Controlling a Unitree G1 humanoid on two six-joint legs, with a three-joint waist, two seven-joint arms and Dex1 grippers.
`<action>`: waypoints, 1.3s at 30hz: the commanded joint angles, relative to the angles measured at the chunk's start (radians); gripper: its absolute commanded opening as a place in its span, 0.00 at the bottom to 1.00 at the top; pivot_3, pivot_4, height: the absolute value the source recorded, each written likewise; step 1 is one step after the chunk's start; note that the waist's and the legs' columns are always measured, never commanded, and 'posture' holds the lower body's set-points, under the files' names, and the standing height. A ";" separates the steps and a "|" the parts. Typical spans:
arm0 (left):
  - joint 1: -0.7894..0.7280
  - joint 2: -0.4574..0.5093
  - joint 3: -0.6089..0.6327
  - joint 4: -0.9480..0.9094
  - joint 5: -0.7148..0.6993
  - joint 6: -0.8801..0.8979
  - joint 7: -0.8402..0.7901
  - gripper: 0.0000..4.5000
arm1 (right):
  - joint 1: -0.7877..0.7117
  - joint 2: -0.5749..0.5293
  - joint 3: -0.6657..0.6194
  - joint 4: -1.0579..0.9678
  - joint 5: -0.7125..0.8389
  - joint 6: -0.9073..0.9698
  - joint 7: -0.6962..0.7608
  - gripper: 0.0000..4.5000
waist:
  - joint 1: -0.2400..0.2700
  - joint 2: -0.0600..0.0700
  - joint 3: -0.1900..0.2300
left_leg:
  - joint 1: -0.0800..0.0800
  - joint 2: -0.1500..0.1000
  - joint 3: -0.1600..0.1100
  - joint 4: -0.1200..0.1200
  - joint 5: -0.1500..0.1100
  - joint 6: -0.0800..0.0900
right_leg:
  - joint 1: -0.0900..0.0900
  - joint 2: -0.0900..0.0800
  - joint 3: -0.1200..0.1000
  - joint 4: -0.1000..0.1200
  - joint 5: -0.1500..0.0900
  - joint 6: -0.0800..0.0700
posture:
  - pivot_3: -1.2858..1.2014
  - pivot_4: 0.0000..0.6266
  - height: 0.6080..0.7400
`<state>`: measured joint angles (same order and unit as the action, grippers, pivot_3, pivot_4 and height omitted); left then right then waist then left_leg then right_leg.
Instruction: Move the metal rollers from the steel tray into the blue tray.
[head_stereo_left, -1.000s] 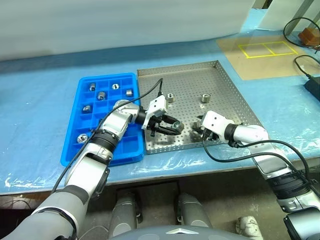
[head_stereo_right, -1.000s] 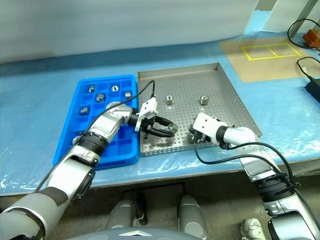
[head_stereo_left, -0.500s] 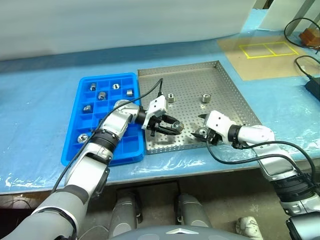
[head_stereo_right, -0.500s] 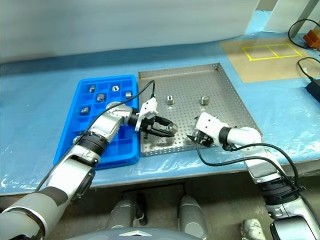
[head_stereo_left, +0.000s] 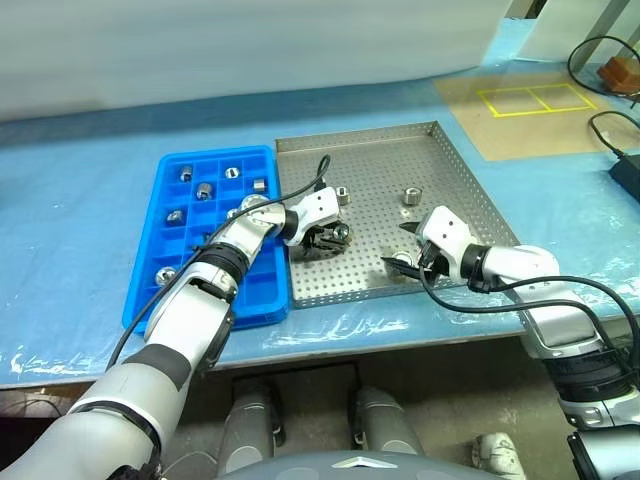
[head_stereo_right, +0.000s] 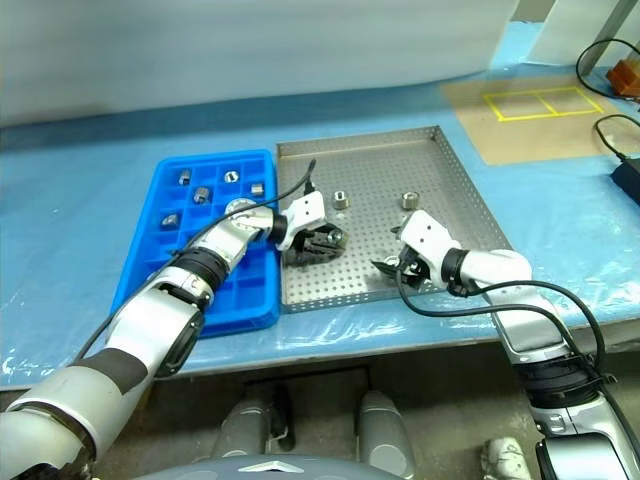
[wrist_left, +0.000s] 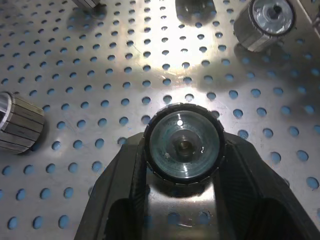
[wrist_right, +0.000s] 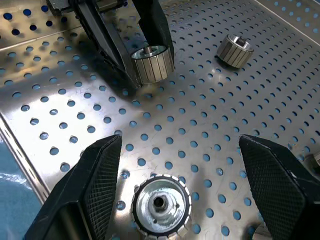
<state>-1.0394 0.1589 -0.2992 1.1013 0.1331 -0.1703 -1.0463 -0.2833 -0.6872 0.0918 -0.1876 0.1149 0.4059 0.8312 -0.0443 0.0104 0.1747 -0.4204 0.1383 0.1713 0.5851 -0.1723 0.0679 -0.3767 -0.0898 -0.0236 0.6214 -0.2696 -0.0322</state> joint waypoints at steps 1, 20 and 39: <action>-0.019 0.007 -0.014 -0.006 0.024 -0.030 -0.032 0.38 | 0.010 -0.016 -0.017 -0.050 -0.011 -0.022 -0.012 0.86 | 0.000 0.000 0.000 | 0.000 0.000 0.000 0.000 0.000 0.000 | 0.000 0.000 0.000 0.000 0.000 0.000 | 0.35 0.24 1.00; -0.041 0.004 0.090 -0.076 -0.062 0.007 -0.105 0.73 | -0.010 -0.009 -0.021 -0.042 -0.014 -0.037 -0.033 0.87 | 0.000 0.000 0.000 | 0.000 0.000 0.000 0.000 0.000 0.000 | 0.000 0.000 0.000 0.000 0.000 0.000 | 0.35 0.24 1.00; 0.448 0.333 0.268 -1.010 -0.383 0.487 -0.177 0.73 | -0.170 0.104 0.039 -0.003 0.024 -0.030 -0.015 0.87 | -0.021 -0.001 0.001 | -0.003 0.004 0.002 -0.006 0.002 -0.004 | -0.008 0.002 0.000 0.001 0.000 0.000 | 0.40 0.24 1.00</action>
<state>-0.5957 0.4676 -0.0763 0.1906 -0.2167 0.2788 -1.2575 -0.4292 -0.5931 0.1368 -0.1755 0.1195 0.3879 0.8120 -0.0651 0.0093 0.1758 -0.4238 0.1425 0.1736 0.5792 -0.1694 0.0632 -0.3851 -0.0876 -0.0243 0.6233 -0.2697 -0.0325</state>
